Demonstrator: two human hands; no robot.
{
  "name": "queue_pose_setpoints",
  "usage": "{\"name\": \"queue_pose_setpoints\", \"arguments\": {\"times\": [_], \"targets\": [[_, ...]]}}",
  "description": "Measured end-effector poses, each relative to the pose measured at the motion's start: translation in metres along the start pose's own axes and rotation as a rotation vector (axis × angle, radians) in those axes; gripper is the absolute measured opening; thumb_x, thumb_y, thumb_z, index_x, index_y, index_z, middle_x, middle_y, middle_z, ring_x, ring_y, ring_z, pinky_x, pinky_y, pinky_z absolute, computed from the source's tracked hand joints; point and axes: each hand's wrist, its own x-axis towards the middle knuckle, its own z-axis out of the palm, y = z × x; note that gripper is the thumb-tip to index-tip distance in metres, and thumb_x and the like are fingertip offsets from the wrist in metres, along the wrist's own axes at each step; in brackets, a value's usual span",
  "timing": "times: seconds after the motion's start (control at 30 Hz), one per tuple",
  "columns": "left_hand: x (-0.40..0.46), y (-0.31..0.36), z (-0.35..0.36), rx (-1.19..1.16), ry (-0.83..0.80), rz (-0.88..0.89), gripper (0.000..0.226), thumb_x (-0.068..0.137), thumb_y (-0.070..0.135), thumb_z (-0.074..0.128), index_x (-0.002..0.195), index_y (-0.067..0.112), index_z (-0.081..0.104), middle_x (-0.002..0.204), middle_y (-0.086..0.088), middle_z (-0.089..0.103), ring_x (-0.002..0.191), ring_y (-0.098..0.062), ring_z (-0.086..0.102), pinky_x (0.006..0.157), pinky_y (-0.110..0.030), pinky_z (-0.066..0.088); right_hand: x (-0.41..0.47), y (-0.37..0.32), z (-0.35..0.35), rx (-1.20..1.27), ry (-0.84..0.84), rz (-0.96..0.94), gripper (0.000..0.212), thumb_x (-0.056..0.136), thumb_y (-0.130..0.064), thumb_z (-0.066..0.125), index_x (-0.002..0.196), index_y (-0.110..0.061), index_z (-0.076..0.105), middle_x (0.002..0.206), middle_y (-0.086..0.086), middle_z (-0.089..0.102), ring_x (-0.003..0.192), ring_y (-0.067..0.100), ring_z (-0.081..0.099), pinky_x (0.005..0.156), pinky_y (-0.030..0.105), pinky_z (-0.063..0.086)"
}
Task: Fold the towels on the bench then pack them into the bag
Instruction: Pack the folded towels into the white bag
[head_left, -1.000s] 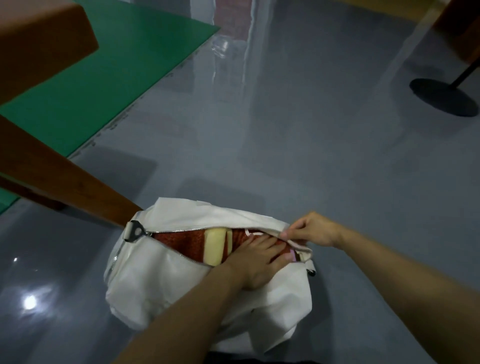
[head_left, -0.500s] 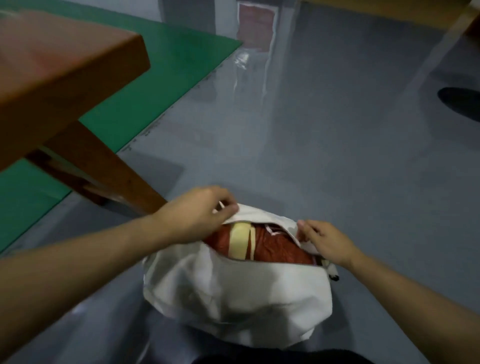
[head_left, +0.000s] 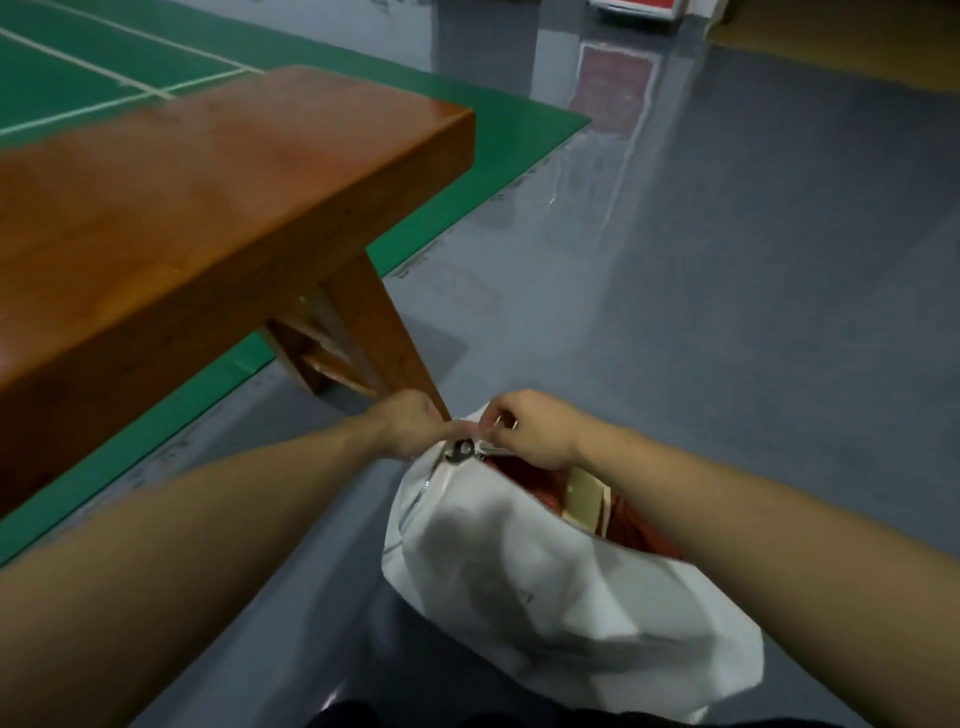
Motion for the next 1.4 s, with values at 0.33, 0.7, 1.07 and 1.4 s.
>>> {"name": "queue_pose_setpoints", "arguments": {"times": [0.33,0.7,1.07,1.4], "targets": [[0.007,-0.013,0.019,-0.261,-0.203,0.046,0.026,0.102,0.008,0.043,0.124,0.01,0.057,0.1,-0.016,0.069,0.079,-0.023,0.069,0.07,-0.03,0.062,0.001,0.004,0.055,0.337,0.169,0.252,0.013,0.098,-0.023,0.052,0.094,-0.026,0.063,0.081,-0.006,0.067,0.07,0.013,0.062,0.053,0.018,0.038],[0.017,-0.019,0.014,-0.282,-0.091,0.011,0.039,0.103,0.034,0.046,0.085,0.004,0.064,0.078,-0.012,0.063,0.062,-0.022,0.059,0.059,-0.031,0.052,-0.007,-0.004,0.068,0.024,0.24,0.352,0.057,0.074,-0.074,0.069,0.066,-0.018,0.063,0.067,-0.001,0.066,0.066,0.02,0.063,0.058,0.033,0.047],[0.021,-0.025,0.038,-0.184,-0.127,-0.041,0.043,0.101,0.045,0.047,0.092,0.006,0.063,0.078,-0.011,0.066,0.071,-0.027,0.066,0.074,-0.036,0.061,-0.004,-0.001,0.071,0.345,0.255,0.447,0.048,0.075,-0.061,0.079,0.062,-0.02,0.057,0.057,-0.003,0.056,0.056,0.015,0.051,0.058,0.031,0.042],[0.012,-0.018,0.028,-0.383,-0.133,0.04,0.043,0.107,0.025,0.028,0.087,0.003,0.058,0.076,-0.012,0.062,0.063,-0.022,0.054,0.06,-0.027,0.048,-0.013,0.001,0.058,0.818,0.2,0.448,0.029,0.085,-0.041,0.08,0.082,-0.012,0.075,0.072,0.009,0.071,0.063,0.015,0.058,0.06,0.025,0.051]]}}
